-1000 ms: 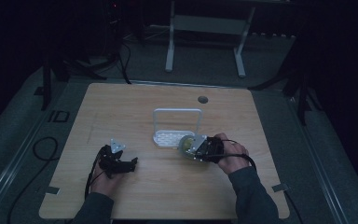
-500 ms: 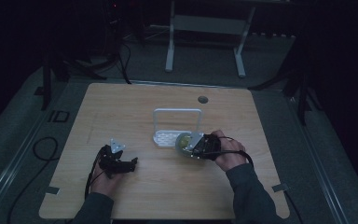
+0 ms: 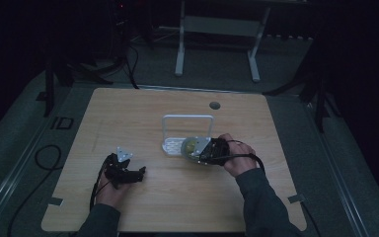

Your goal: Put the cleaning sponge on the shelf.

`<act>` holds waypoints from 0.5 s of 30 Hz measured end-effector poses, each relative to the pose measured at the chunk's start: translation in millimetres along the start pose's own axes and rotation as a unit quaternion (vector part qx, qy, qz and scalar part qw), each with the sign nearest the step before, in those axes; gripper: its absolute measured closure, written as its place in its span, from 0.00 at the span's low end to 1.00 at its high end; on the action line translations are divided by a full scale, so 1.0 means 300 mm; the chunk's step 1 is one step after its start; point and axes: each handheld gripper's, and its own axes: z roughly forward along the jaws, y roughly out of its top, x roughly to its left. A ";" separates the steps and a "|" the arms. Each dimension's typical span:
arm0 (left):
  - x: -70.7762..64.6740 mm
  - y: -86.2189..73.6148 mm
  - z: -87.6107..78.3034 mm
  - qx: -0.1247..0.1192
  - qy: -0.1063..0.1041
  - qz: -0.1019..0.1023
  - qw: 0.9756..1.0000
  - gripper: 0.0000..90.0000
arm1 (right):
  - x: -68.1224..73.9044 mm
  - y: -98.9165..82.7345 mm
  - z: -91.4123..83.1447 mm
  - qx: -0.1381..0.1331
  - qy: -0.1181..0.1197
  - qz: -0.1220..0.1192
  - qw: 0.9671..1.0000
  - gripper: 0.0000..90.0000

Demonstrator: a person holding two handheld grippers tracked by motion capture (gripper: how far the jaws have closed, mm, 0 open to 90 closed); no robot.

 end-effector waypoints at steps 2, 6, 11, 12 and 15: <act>0.000 0.000 0.000 0.000 0.000 0.000 1.000 0.13 | -0.004 0.010 0.002 0.000 -0.001 -0.003 1.000 0.80; 0.000 0.000 0.000 0.000 0.000 0.000 1.000 0.13 | -0.010 0.025 0.014 -0.001 -0.002 -0.011 1.000 0.80; 0.000 0.000 0.000 0.000 0.000 0.001 1.000 0.13 | -0.015 0.050 0.024 0.002 -0.002 -0.024 1.000 0.80; 0.000 0.000 0.000 0.000 0.000 0.001 1.000 0.13 | -0.016 0.054 0.026 0.004 -0.003 -0.025 1.000 0.80; 0.001 0.000 0.000 0.000 0.000 0.001 1.000 0.13 | -0.018 0.064 0.036 0.001 -0.001 -0.030 1.000 0.80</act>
